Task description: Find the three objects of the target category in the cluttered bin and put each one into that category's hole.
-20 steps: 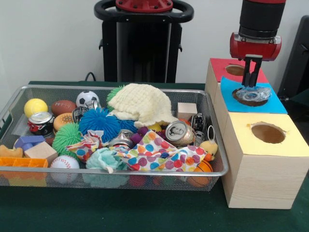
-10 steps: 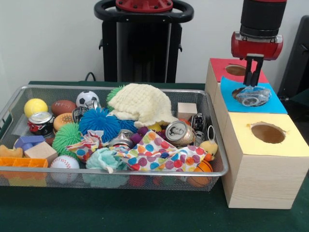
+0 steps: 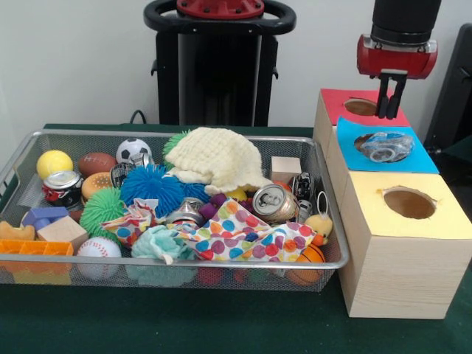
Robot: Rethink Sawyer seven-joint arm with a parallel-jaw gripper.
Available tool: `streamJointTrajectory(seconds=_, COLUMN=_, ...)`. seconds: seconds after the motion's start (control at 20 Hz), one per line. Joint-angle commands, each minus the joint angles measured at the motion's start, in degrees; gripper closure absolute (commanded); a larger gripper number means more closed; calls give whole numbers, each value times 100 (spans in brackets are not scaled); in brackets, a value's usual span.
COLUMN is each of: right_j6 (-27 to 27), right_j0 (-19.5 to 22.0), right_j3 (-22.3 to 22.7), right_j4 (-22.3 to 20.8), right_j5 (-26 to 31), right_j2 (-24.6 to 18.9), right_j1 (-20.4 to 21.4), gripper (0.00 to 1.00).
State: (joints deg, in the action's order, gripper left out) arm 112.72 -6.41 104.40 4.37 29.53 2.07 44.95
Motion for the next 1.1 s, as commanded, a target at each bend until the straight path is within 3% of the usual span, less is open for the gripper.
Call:
streamJointTrajectory(seconds=0.05, right_j6=815, right_j0=104, right_j3=-395, right_j4=223, right_j5=693, right_j2=-173, right_j1=92, gripper=100)
streamJointTrajectory(seconds=0.65, right_j6=919, right_j0=63, right_j3=-482, right_j4=304, right_j5=468, right_j2=-210, right_j1=-23, gripper=100)
streamJointTrajectory(seconds=1.1, right_j6=795, right_j0=138, right_j3=-773, right_j4=63, right_j5=-80, right_j2=-122, right_j1=-509, gripper=100)
